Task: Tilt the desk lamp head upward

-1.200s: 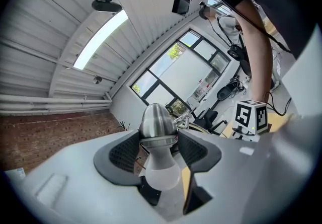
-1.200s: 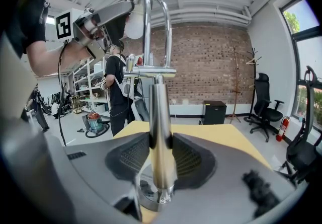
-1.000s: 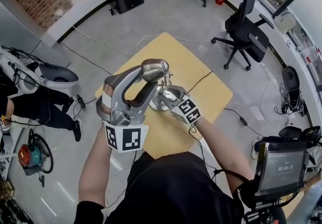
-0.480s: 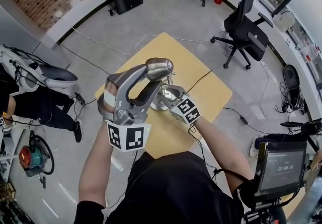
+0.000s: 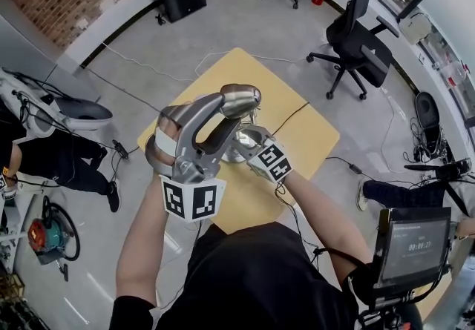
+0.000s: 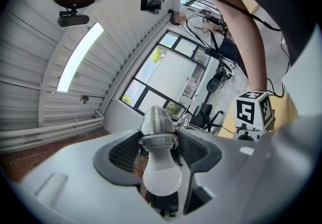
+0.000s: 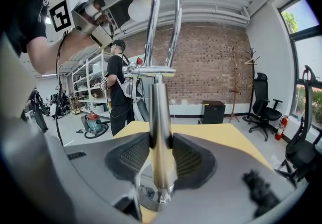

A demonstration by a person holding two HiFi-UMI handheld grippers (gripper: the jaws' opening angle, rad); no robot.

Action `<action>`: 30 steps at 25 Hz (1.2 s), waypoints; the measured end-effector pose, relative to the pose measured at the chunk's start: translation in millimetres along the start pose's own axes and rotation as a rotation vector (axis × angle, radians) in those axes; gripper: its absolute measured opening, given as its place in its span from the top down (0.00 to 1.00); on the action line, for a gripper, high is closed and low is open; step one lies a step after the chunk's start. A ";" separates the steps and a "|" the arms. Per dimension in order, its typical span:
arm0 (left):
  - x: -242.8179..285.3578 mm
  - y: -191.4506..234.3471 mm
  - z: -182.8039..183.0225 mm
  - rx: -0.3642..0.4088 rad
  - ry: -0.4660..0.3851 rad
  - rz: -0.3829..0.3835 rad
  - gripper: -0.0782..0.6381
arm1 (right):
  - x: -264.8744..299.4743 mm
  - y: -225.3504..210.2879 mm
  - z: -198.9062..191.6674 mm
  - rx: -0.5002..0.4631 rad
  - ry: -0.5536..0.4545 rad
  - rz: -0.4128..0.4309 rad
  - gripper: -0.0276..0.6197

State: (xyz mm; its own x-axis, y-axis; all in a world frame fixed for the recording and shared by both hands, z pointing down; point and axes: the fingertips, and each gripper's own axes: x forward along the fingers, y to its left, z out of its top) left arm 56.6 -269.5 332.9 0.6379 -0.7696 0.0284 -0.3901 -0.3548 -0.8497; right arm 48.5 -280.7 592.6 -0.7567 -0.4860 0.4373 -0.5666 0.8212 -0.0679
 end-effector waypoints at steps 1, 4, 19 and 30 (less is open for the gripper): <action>0.5 0.2 0.6 0.004 0.000 -0.001 0.54 | 0.1 0.1 0.5 0.000 0.000 -0.001 0.74; 1.8 -0.5 0.6 0.019 -0.004 -0.004 0.54 | 2.7 1.0 0.8 -0.002 0.001 -0.001 0.74; 17.6 -9.8 4.6 0.114 -0.016 -0.042 0.54 | 12.8 1.4 0.7 -0.004 0.018 0.004 0.74; 37.0 -31.9 23.2 0.210 -0.042 -0.101 0.53 | 8.4 -2.9 -5.9 -0.010 0.010 -0.002 0.74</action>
State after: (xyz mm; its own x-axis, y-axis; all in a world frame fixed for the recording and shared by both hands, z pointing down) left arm 108.1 -274.3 348.9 0.6951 -0.7119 0.1005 -0.1794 -0.3071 -0.9346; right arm 45.7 -285.4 601.8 -0.7521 -0.4848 0.4465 -0.5648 0.8232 -0.0576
